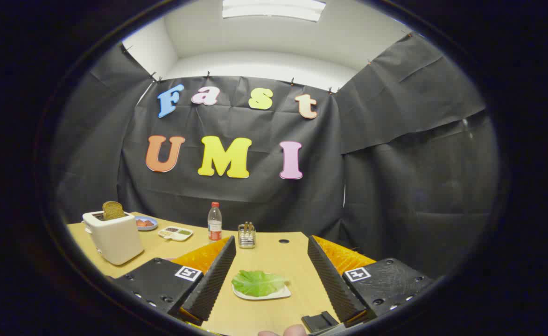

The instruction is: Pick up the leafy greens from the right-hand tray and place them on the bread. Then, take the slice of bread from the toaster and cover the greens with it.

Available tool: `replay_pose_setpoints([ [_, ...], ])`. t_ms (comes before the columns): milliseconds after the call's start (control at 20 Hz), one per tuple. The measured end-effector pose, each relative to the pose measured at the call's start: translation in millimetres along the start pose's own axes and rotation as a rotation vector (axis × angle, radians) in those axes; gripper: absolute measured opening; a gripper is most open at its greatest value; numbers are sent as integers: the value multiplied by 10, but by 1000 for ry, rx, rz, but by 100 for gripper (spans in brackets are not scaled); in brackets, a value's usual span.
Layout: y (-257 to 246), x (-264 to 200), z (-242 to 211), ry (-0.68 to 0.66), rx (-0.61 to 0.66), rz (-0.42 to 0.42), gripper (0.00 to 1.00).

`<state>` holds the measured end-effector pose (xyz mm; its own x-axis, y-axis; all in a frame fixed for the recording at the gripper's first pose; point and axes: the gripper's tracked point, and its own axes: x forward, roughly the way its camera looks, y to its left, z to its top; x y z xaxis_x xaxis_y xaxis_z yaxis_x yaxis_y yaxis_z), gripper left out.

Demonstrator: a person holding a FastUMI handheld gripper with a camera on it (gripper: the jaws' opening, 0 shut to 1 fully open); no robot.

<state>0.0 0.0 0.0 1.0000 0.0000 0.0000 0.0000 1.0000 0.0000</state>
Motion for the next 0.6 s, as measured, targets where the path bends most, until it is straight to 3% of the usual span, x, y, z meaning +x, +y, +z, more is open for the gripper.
replay_pose_setpoints([
  [600,117,60,-101,40,22,18,95],
])
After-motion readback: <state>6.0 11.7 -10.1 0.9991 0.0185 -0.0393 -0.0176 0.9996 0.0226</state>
